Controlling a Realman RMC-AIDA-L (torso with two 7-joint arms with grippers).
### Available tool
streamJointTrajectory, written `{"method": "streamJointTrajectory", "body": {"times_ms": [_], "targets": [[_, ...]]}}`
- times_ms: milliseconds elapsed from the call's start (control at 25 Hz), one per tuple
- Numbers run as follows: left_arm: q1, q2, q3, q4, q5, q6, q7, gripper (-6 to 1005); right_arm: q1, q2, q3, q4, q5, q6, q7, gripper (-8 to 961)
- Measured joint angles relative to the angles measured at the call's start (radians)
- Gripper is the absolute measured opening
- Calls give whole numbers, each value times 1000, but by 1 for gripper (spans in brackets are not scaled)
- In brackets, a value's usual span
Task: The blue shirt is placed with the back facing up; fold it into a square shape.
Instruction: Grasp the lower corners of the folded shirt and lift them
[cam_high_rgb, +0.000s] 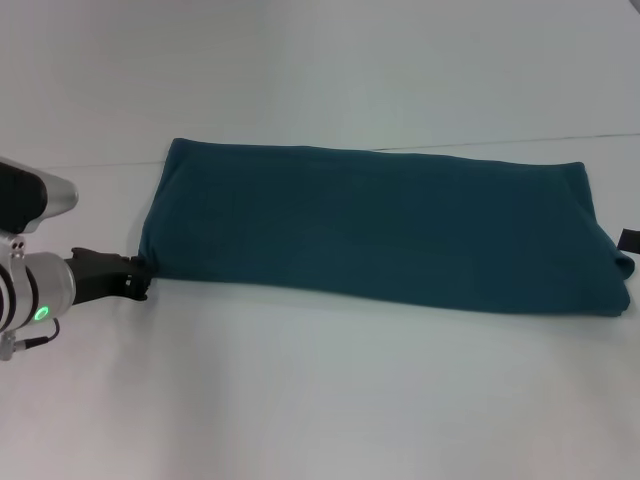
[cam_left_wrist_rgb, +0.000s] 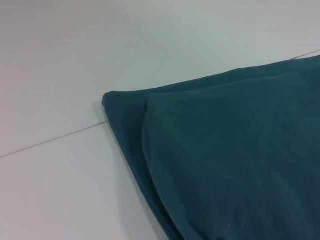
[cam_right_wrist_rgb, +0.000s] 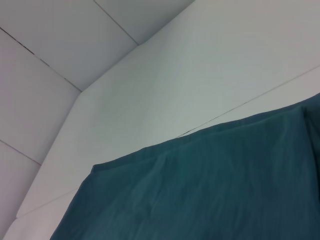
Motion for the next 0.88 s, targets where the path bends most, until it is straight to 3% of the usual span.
{"method": "streamJointTrajectory", "body": {"times_ms": [40,160,600,880], "targets": [[0,0,0,0,0,0,-3,284,-1,0,0,0,0,0,0,851],[-1,0,0,0,0,-2,-6,25,-2,0,0,0,0,0,0,851],[4,0,-2,21,0,16,-10,2,-2,0,9,0,-1,0,-2,850],[56,-1,5,123,43,118,-72,0,-5,-1,11,0,-2,0,-3,851]]}}
